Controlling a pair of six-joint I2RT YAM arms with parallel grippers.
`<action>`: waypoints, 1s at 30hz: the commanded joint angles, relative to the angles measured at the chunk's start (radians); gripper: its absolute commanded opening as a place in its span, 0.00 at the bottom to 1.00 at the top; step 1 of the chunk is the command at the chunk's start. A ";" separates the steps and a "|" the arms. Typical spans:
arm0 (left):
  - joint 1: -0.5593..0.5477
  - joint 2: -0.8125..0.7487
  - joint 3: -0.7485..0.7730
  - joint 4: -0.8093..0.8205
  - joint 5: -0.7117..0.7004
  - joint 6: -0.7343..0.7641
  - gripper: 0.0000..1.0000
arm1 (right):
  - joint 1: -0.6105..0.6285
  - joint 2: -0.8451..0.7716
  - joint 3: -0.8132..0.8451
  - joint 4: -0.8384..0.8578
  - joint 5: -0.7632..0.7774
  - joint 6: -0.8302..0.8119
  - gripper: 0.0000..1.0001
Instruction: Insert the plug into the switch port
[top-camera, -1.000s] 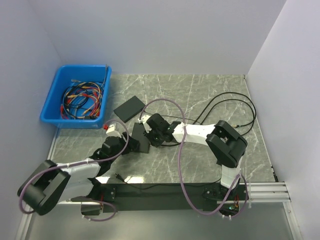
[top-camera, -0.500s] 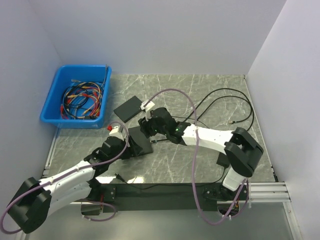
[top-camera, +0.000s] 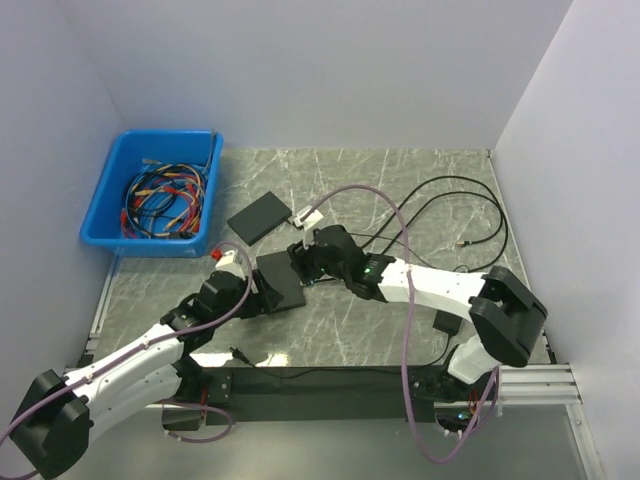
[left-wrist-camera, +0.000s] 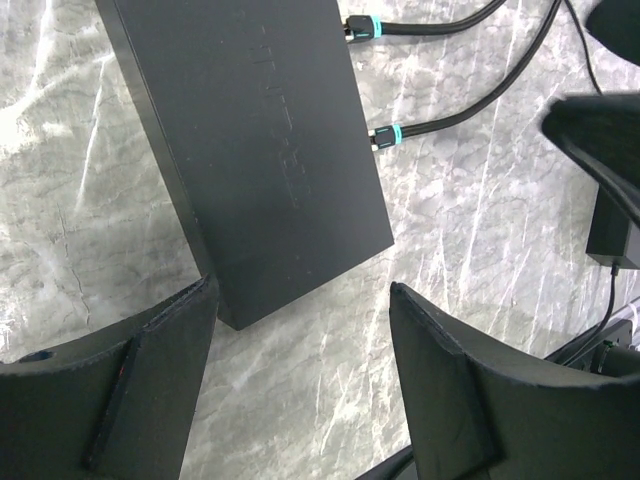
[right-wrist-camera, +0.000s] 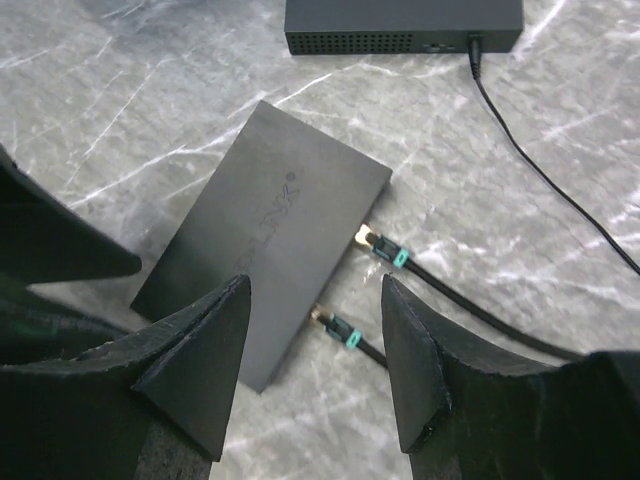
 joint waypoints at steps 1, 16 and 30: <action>-0.004 -0.023 0.041 -0.022 -0.018 0.005 0.75 | 0.010 -0.085 -0.024 0.019 0.048 0.020 0.62; -0.001 0.047 0.098 -0.022 -0.085 0.060 0.78 | 0.022 -0.188 -0.202 -0.052 0.097 0.273 0.62; 0.050 0.139 0.198 -0.031 -0.094 0.114 0.78 | 0.114 0.068 -0.170 0.120 -0.033 0.456 0.60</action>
